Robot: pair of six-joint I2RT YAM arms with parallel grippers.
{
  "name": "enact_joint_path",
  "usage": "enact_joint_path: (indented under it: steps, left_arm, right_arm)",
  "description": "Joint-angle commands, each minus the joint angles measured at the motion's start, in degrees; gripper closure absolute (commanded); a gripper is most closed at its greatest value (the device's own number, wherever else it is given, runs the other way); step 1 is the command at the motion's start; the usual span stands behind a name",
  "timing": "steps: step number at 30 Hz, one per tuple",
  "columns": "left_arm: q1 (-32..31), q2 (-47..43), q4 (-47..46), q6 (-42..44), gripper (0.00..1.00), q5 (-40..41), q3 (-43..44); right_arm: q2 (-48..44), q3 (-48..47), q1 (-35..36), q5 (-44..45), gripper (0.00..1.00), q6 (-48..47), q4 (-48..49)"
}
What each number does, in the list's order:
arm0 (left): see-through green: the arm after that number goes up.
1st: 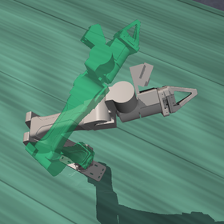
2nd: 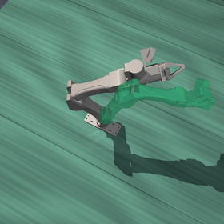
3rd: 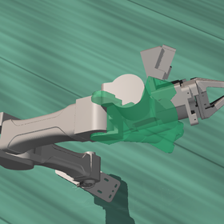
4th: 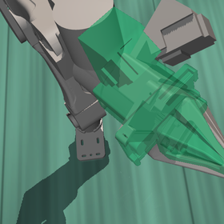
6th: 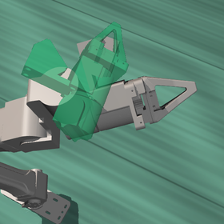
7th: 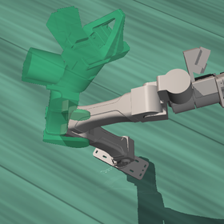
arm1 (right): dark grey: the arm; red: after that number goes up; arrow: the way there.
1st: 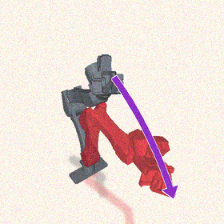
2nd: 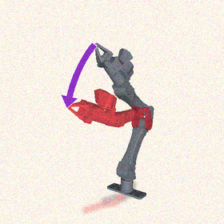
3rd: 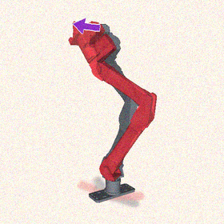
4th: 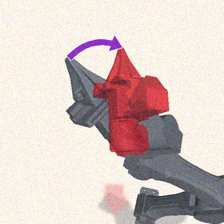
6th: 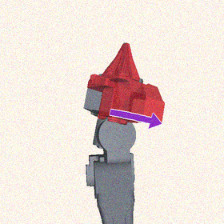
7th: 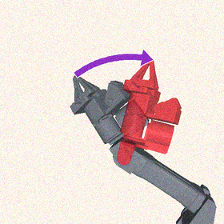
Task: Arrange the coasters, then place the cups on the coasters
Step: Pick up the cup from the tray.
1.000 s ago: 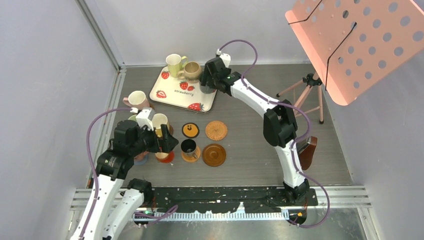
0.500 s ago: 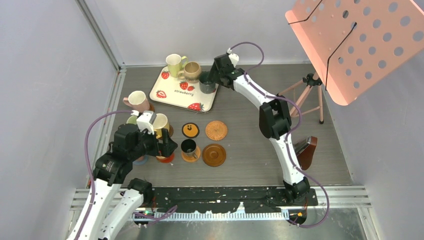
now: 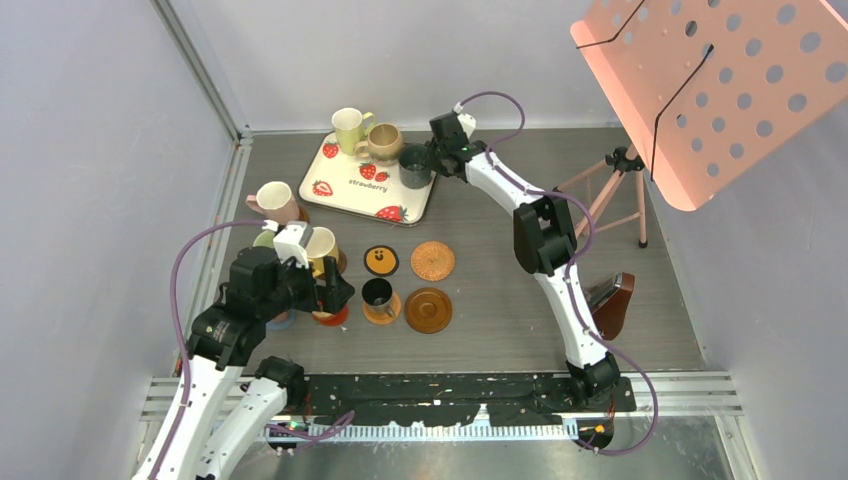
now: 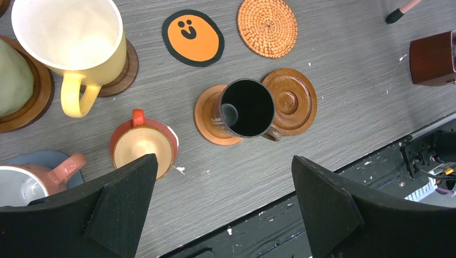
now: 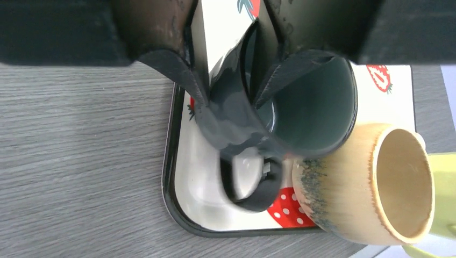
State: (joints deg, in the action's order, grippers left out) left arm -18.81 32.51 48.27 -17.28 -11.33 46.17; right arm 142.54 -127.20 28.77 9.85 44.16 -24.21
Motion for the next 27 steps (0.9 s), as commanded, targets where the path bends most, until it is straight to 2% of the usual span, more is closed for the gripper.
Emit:
enact_joint_path:
  steps: [1,5,13,20,27]
  left_arm:
    - [-0.3,0.2,-0.5,1.1,0.01,0.7,-0.1]
    - [-0.3,0.1,-0.6,1.0,0.01,0.8,-0.1]
    - [-0.3,-1.1,-1.0,0.8,0.01,1.2,-0.5]
    - [-0.3,-2.8,-1.3,0.5,0.01,1.8,-1.0]
    - [-0.3,-4.4,-1.7,0.1,0.01,2.0,-1.5]
  right_arm:
    - [-3.9,-1.6,-0.4,-0.3,0.66,0.1,2.4]
    - [-6.0,-0.3,-0.5,0.0,0.79,-0.2,2.8]
    - [-10.7,0.3,-0.8,0.0,0.92,-1.7,2.7]
    - [-17.4,3.1,-0.8,-1.4,0.95,-6.3,1.0]
    - [-28.2,16.4,-0.1,-2.9,0.94,-14.3,1.2]
